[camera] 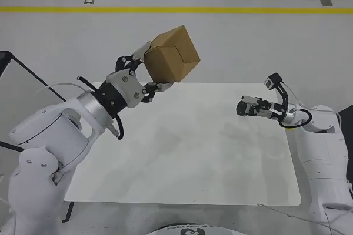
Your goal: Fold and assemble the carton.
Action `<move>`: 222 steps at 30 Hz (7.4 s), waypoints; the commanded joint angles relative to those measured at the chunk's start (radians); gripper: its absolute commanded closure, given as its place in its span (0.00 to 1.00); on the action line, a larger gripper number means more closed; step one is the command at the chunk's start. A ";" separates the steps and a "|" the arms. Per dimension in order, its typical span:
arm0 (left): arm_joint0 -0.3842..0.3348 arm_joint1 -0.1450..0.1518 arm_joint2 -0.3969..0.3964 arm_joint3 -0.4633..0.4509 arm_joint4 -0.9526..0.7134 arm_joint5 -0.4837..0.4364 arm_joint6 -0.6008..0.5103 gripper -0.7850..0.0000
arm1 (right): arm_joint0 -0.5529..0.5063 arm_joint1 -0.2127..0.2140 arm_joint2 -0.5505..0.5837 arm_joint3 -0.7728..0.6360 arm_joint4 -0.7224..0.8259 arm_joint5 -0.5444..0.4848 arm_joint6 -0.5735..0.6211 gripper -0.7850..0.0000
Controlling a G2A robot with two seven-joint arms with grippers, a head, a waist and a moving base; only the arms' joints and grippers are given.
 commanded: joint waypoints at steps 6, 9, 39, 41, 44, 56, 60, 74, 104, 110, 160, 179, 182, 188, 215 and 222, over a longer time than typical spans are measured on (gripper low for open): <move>-0.068 0.004 0.072 0.000 0.200 0.110 0.099 1.00 | 0.000 0.000 0.000 0.000 0.000 0.000 0.000 0.00; -0.110 0.001 0.107 0.000 0.235 0.132 0.152 1.00 | 0.000 0.000 0.000 0.000 0.000 0.000 0.000 0.00; -0.141 -0.020 0.160 0.000 0.291 0.162 0.081 1.00 | 0.000 0.000 0.000 0.000 0.000 0.000 0.000 0.00; -0.116 -0.019 0.130 0.000 0.249 0.141 0.033 1.00 | 0.000 0.000 0.000 0.000 0.000 0.000 0.000 0.00; -0.077 -0.018 0.083 0.000 0.158 0.134 -0.016 1.00 | 0.000 0.000 0.000 0.000 0.000 0.000 0.000 0.00; 0.015 -0.012 -0.067 0.125 -0.239 0.188 -0.285 1.00 | 0.000 0.000 0.000 0.000 0.000 0.000 0.000 0.00; 0.018 -0.009 -0.080 0.158 -0.237 0.244 -0.391 1.00 | 0.000 0.000 0.000 0.000 0.000 0.000 0.000 0.00; 0.020 -0.009 -0.079 0.179 -0.243 0.278 -0.475 1.00 | 0.000 0.000 0.000 0.000 0.000 0.000 0.000 0.00; 0.158 -0.002 -0.191 0.107 -0.045 0.244 -0.798 1.00 | 0.000 0.000 0.000 0.000 0.000 0.000 0.000 0.00; 0.115 0.016 -0.179 0.105 0.425 0.179 -1.011 1.00 | 0.000 0.000 0.000 0.000 0.000 0.000 0.000 0.00; 0.009 0.068 -0.087 0.173 1.993 -1.280 -1.308 1.00 | 0.000 0.000 0.000 0.000 0.000 0.000 0.000 0.00; -0.002 0.056 -0.097 0.168 2.265 -1.425 -1.041 1.00 | 0.000 0.000 0.000 0.000 0.000 0.000 0.000 0.00; -0.024 0.054 -0.114 0.155 2.412 -1.482 -0.969 1.00 | 0.000 0.000 0.000 0.000 0.000 0.000 0.000 0.00; -0.051 0.047 -0.127 0.145 2.707 -1.594 -0.758 1.00 | 0.000 0.000 0.000 0.000 0.000 0.000 0.000 0.00; 0.037 0.066 -0.099 0.269 3.406 -1.475 -0.050 1.00 | 0.000 0.000 0.000 0.000 0.000 0.000 0.000 0.00; 0.089 0.058 -0.108 0.230 2.803 -1.454 -0.524 1.00 | 0.000 0.000 0.000 0.000 0.000 0.000 0.000 0.00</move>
